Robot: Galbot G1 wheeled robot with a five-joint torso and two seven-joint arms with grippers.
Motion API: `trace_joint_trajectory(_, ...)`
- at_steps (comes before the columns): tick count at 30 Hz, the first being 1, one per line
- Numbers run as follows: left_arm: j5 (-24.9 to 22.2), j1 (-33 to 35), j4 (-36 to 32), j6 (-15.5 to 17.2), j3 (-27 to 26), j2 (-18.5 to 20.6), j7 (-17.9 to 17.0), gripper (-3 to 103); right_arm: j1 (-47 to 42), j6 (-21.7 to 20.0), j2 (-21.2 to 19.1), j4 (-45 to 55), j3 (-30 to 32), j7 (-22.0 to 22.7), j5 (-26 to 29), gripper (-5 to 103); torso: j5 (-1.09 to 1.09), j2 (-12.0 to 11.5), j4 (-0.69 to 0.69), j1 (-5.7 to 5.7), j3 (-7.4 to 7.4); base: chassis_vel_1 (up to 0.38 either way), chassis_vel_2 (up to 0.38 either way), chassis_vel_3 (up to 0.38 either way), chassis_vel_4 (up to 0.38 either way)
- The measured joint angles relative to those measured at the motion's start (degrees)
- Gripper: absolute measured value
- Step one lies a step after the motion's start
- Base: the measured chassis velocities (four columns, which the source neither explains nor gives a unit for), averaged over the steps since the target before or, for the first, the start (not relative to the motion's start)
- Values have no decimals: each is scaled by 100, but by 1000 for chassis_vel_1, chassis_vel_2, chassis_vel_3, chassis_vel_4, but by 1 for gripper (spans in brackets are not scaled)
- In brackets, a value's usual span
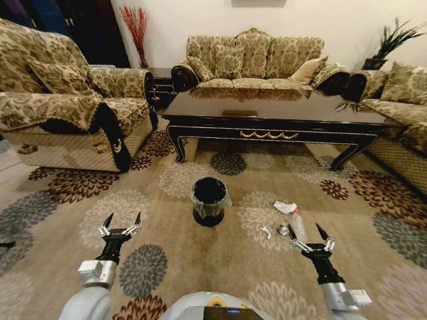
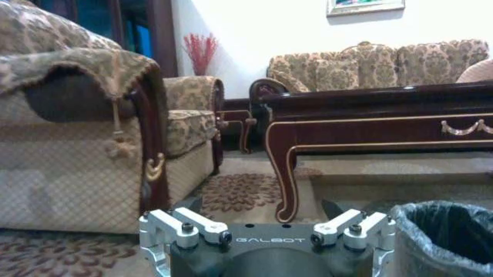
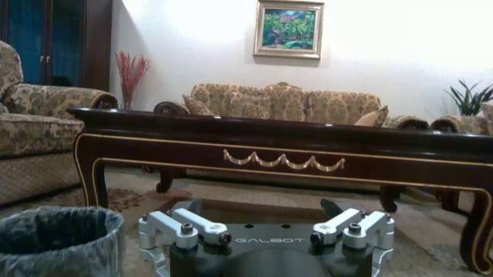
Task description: Move to the front of the table and pick up the trash from the floor, then place it into the trash bin.
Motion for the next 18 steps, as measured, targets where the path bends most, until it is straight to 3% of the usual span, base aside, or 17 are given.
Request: trace_joint_trajectory(18, 357, -323, -195, 230, 488, -9, 108, 100, 72, -64, 35, 73, -91, 268, 12, 100, 0, 0, 0, 0, 0, -140, 139, 144, -136)
